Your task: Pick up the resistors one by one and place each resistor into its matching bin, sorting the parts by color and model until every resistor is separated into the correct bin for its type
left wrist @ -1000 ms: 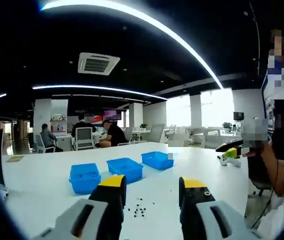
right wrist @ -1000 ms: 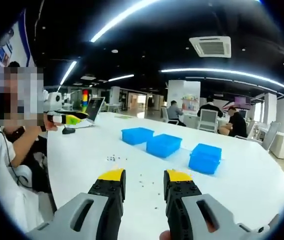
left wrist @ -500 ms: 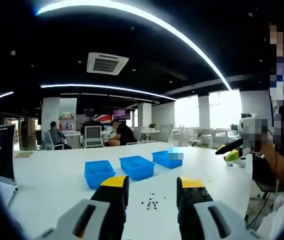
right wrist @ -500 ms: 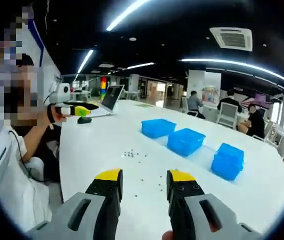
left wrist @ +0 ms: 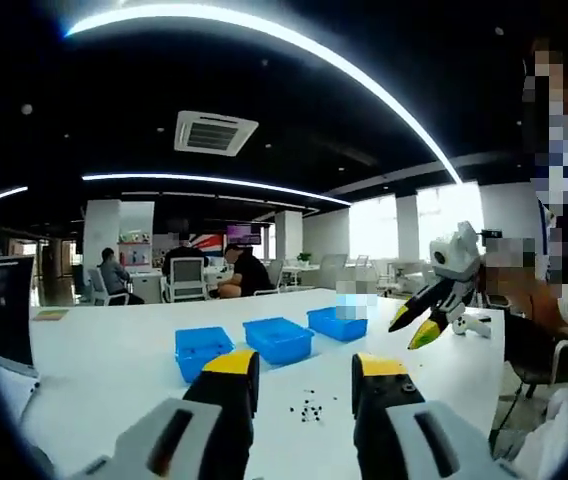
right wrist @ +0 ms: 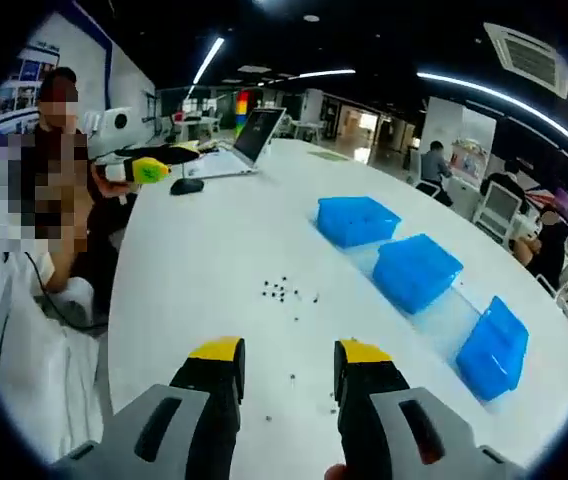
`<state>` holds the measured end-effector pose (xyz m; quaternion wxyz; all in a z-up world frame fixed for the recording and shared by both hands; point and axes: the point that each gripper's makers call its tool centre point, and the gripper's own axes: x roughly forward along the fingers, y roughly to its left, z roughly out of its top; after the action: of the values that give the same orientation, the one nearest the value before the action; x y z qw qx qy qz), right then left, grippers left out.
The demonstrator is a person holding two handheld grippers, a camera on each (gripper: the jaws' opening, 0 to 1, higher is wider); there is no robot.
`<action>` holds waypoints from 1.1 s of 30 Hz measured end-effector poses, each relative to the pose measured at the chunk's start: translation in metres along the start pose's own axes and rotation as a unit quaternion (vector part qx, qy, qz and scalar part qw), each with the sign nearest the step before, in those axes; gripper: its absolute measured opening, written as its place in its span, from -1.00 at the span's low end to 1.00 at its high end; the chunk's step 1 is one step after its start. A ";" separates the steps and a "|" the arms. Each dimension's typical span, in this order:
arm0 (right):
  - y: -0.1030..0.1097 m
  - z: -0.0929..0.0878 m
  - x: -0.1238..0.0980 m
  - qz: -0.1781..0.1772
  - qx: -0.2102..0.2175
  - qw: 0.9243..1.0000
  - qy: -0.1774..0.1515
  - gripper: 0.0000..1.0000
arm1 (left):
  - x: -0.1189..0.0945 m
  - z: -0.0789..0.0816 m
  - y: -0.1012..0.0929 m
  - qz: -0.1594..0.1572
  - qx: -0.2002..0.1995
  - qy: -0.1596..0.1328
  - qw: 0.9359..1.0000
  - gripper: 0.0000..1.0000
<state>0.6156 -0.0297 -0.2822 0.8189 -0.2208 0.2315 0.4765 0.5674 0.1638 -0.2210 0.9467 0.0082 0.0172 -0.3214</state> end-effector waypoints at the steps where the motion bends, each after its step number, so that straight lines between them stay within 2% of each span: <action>1: -0.002 0.003 0.006 0.002 -0.001 1.000 0.003 -0.26 | 0.000 0.000 0.000 0.000 0.001 0.000 1.000 -0.23; 6: -0.013 0.017 0.036 0.015 -0.011 1.000 0.020 -0.27 | 0.000 0.005 0.001 0.003 0.001 -0.006 1.000 -0.26; 10: -0.024 0.021 0.064 0.023 -0.015 0.998 0.047 -0.29 | 0.000 0.007 0.005 0.006 0.002 -0.009 1.000 -0.27; 16: -0.037 0.011 0.100 0.025 0.009 0.995 0.096 -0.36 | 0.000 0.008 0.009 0.008 0.001 -0.010 1.000 -0.27; 21: -0.043 -0.009 0.124 0.020 0.044 0.988 0.145 -0.37 | 0.001 0.008 0.012 0.010 0.000 -0.010 1.000 -0.29; 33: -0.044 -0.024 0.151 0.011 0.062 0.981 0.181 -0.48 | 0.004 0.005 0.005 -0.002 0.003 -0.006 1.000 -0.30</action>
<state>0.7170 0.0387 -0.3845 0.7700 -0.2497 0.4077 0.4226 0.5736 0.1654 -0.2156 0.9462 0.0089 0.0104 -0.3234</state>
